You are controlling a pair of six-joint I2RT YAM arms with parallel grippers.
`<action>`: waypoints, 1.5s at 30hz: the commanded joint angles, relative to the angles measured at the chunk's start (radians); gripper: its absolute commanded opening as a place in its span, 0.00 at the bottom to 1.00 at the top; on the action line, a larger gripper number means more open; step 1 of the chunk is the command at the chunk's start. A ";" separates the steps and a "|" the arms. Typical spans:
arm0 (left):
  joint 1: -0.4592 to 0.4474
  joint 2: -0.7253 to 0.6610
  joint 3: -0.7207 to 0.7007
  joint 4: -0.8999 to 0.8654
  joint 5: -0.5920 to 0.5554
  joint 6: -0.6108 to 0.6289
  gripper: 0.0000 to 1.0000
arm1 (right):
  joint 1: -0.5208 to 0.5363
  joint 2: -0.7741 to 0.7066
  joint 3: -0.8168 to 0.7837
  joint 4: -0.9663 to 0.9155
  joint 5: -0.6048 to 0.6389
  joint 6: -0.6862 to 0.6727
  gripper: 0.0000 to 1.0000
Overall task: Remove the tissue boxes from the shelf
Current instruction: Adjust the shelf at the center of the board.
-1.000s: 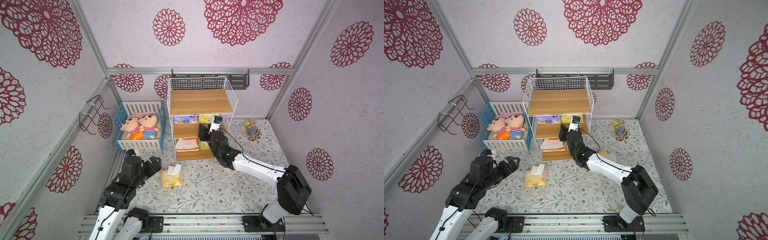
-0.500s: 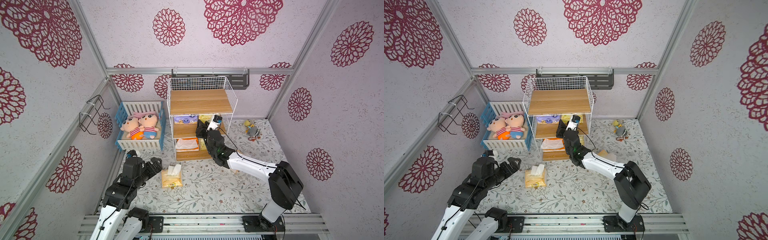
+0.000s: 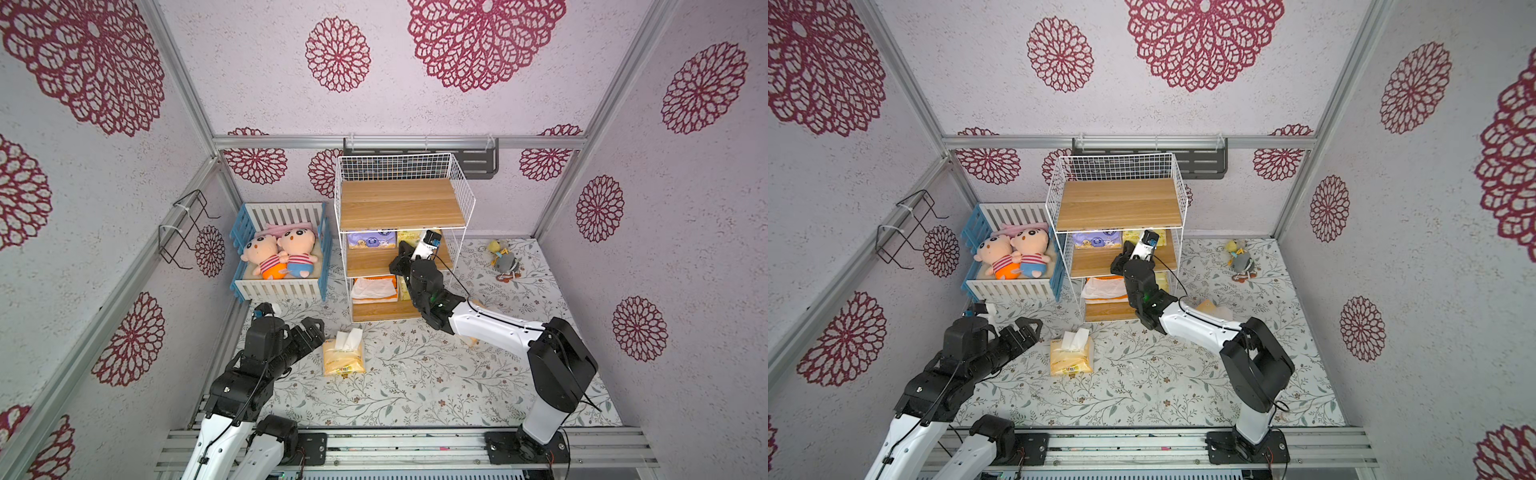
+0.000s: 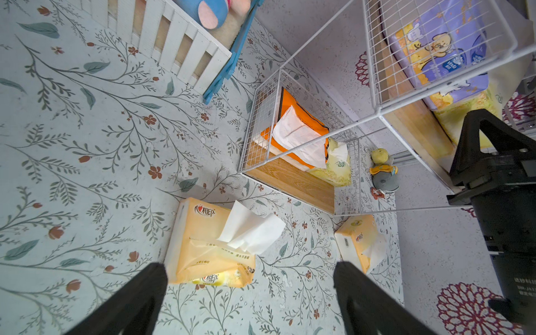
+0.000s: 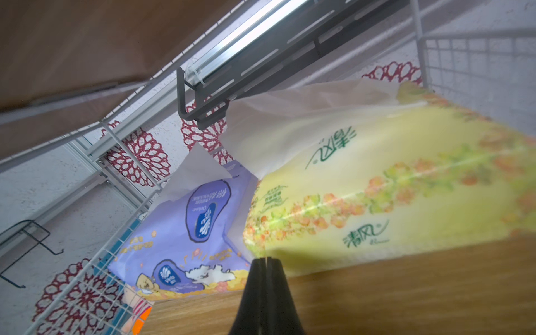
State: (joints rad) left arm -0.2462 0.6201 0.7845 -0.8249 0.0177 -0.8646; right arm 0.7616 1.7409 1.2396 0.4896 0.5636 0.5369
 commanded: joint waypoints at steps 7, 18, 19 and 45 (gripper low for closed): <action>-0.006 -0.023 0.004 -0.004 0.005 0.001 0.97 | -0.004 -0.138 -0.054 -0.025 -0.016 -0.061 0.00; -0.006 -0.011 0.038 0.030 0.040 -0.035 0.97 | -0.004 -0.245 -0.158 -0.001 -0.308 -0.115 0.57; -0.007 -0.009 0.041 0.036 0.041 -0.039 0.97 | -0.004 -0.237 -0.157 -0.001 -0.335 -0.116 0.59; -0.007 -0.020 -0.010 0.095 0.047 -0.060 0.97 | 0.015 0.040 0.132 -0.086 0.004 -0.035 0.70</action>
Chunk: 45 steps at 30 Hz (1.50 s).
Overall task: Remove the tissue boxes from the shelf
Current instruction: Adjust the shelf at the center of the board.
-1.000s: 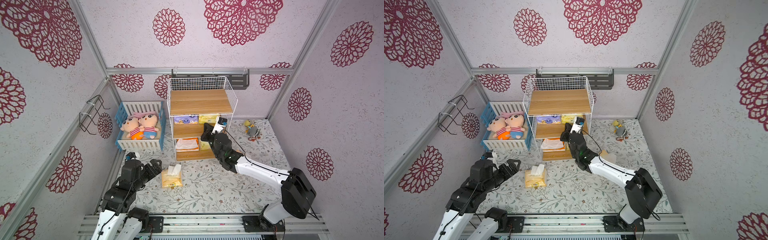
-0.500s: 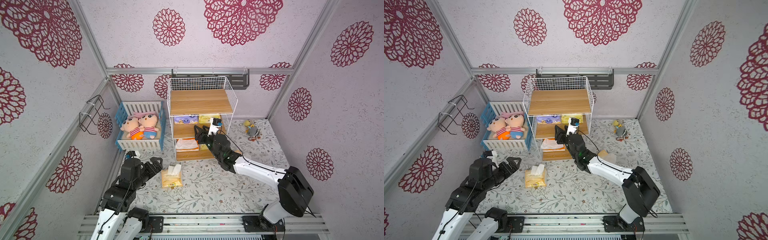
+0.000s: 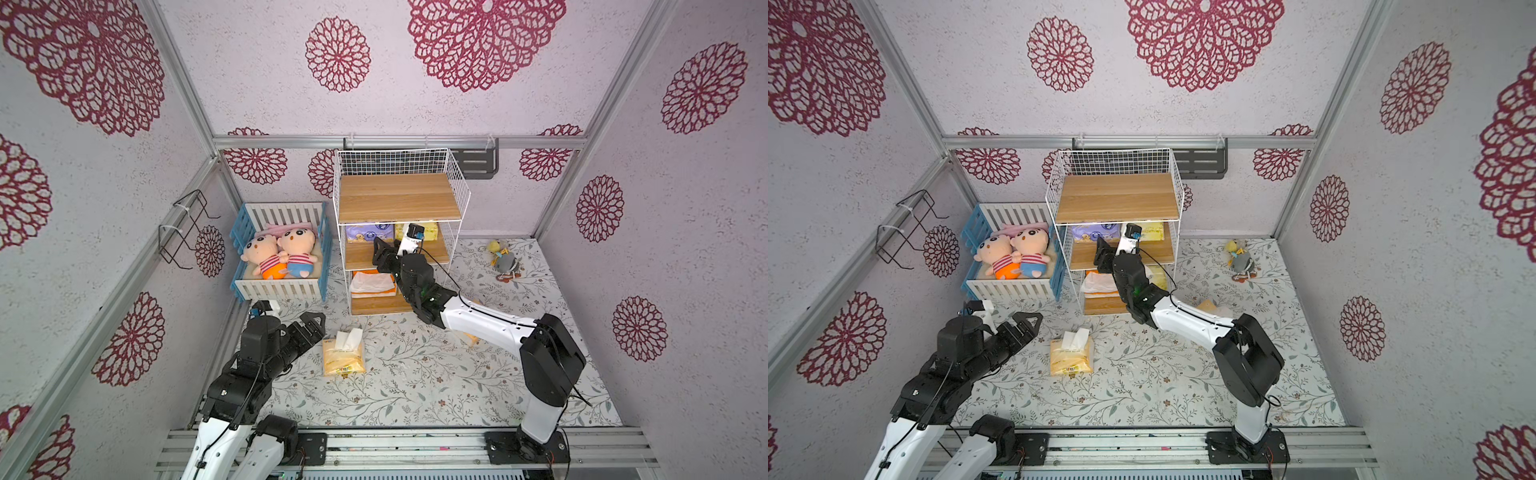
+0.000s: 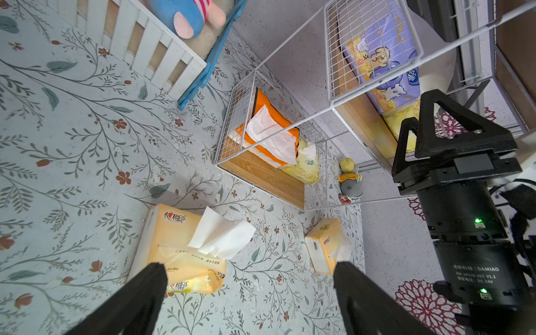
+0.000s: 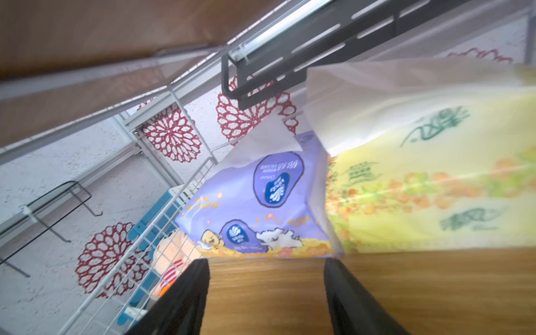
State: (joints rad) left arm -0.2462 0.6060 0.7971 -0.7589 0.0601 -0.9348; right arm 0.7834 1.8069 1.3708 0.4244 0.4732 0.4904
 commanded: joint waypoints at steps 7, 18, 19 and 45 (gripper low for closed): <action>-0.005 0.017 -0.033 0.050 0.027 0.017 0.97 | -0.007 0.000 0.005 0.004 0.113 0.051 0.71; -0.006 -0.015 -0.072 0.051 0.030 -0.010 0.97 | -0.007 0.106 0.138 0.005 0.040 0.075 0.62; -0.006 -0.022 -0.069 0.049 0.023 -0.014 0.97 | -0.007 0.103 0.134 0.013 0.042 0.075 0.57; 0.001 0.348 0.232 0.235 -0.034 0.074 0.97 | 0.013 -0.525 -0.389 0.012 0.006 0.032 0.51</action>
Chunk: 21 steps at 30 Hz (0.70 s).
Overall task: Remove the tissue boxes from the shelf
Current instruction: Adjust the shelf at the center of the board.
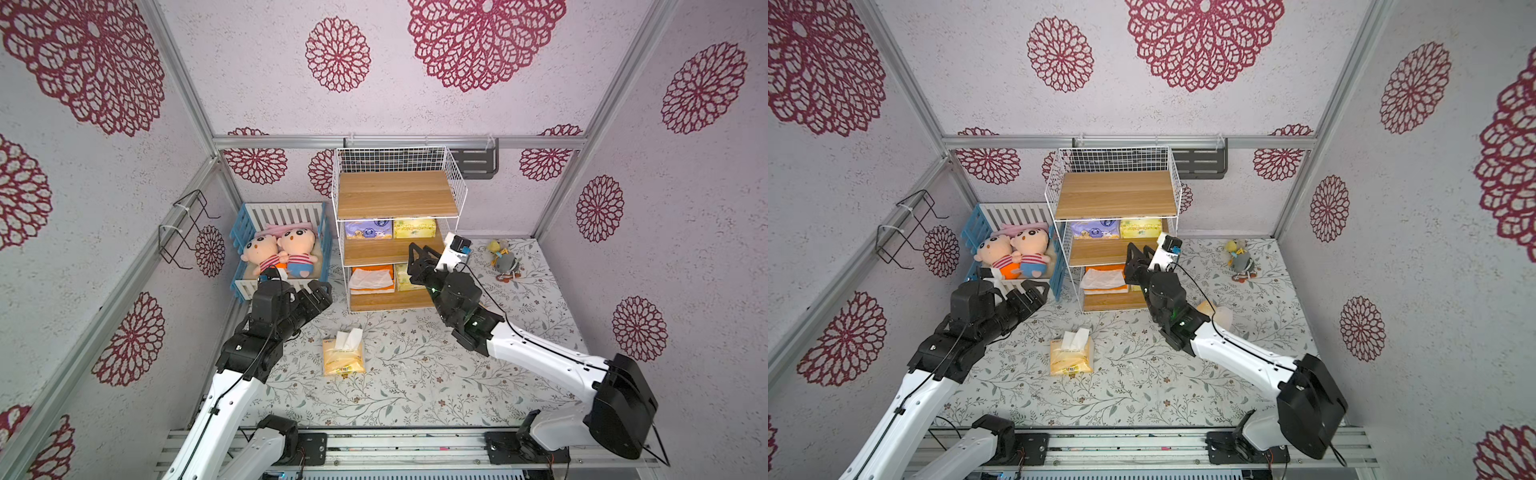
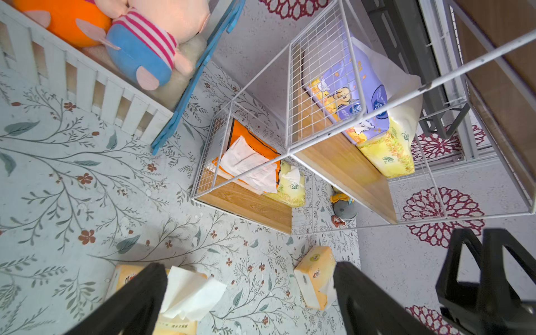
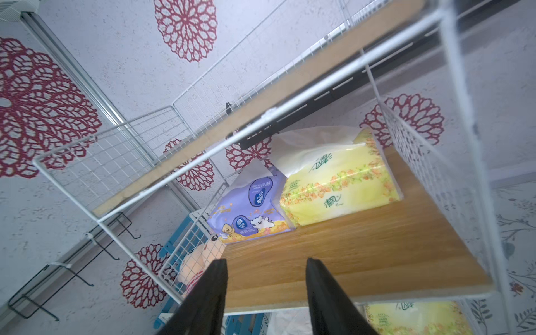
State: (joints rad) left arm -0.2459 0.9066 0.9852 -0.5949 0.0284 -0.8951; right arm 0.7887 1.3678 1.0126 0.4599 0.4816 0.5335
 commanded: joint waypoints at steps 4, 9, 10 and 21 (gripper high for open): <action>0.004 0.155 0.122 0.086 0.011 0.048 0.97 | 0.013 -0.204 -0.098 -0.113 0.010 -0.008 0.51; 0.004 0.251 0.167 0.139 0.047 0.042 0.97 | 0.011 -0.305 -0.108 -0.276 0.085 -0.080 0.53; 0.003 0.266 0.175 0.143 0.050 0.041 0.97 | 0.007 -0.317 -0.101 -0.305 0.103 -0.097 0.53; 0.002 0.434 0.287 0.187 0.049 0.031 0.97 | -0.192 -0.189 0.046 -0.427 -0.149 -0.244 0.59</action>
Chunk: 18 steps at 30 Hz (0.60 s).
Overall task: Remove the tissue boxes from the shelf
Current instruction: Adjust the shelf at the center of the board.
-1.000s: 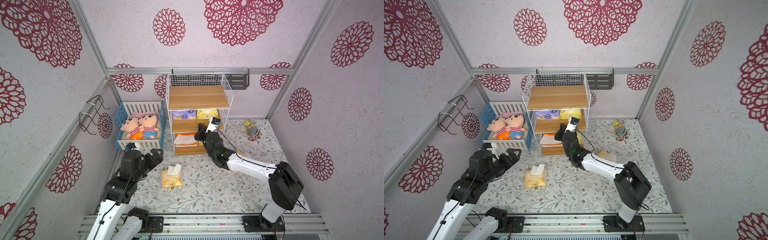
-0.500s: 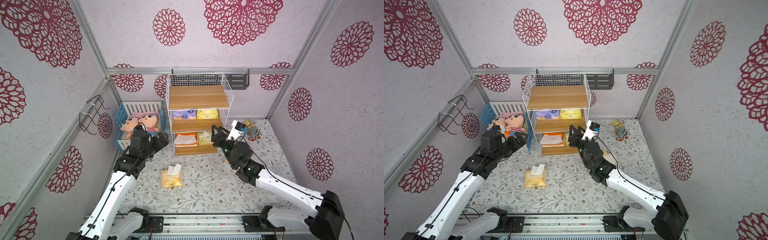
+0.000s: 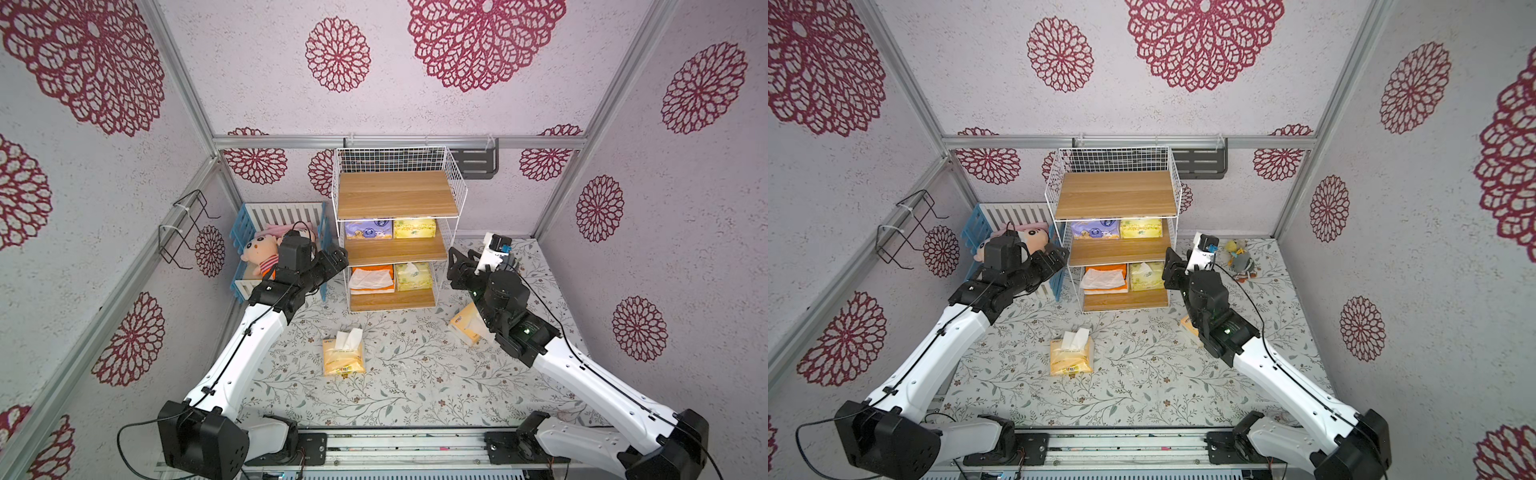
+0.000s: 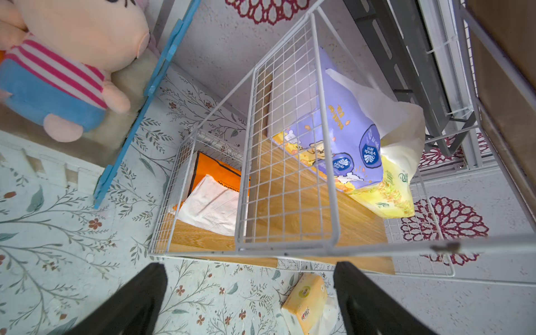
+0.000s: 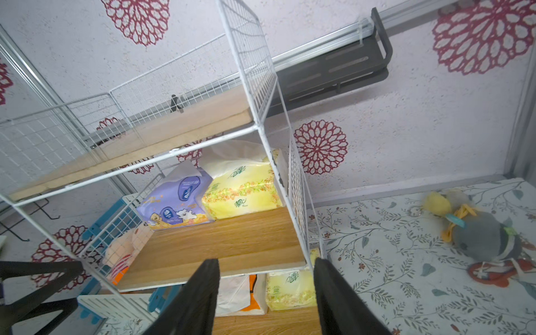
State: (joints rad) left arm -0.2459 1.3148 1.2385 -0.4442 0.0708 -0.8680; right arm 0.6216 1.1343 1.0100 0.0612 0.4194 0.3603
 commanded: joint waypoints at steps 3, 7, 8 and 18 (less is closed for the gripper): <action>0.000 0.060 0.060 0.036 0.006 0.006 0.97 | -0.067 0.090 0.068 0.010 -0.128 -0.091 0.60; 0.000 0.078 0.064 0.059 -0.005 -0.006 0.97 | -0.126 0.137 0.086 0.067 -0.194 -0.094 0.59; -0.001 0.082 0.064 0.068 -0.005 -0.010 0.97 | -0.138 0.151 0.089 0.083 -0.211 -0.097 0.59; -0.010 0.121 0.073 0.127 -0.023 -0.013 0.94 | -0.170 0.247 0.114 0.191 -0.282 -0.130 0.48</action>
State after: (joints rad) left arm -0.2527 1.4132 1.2896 -0.3626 0.0727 -0.8780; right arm 0.4580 1.3735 1.0927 0.1738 0.1833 0.2558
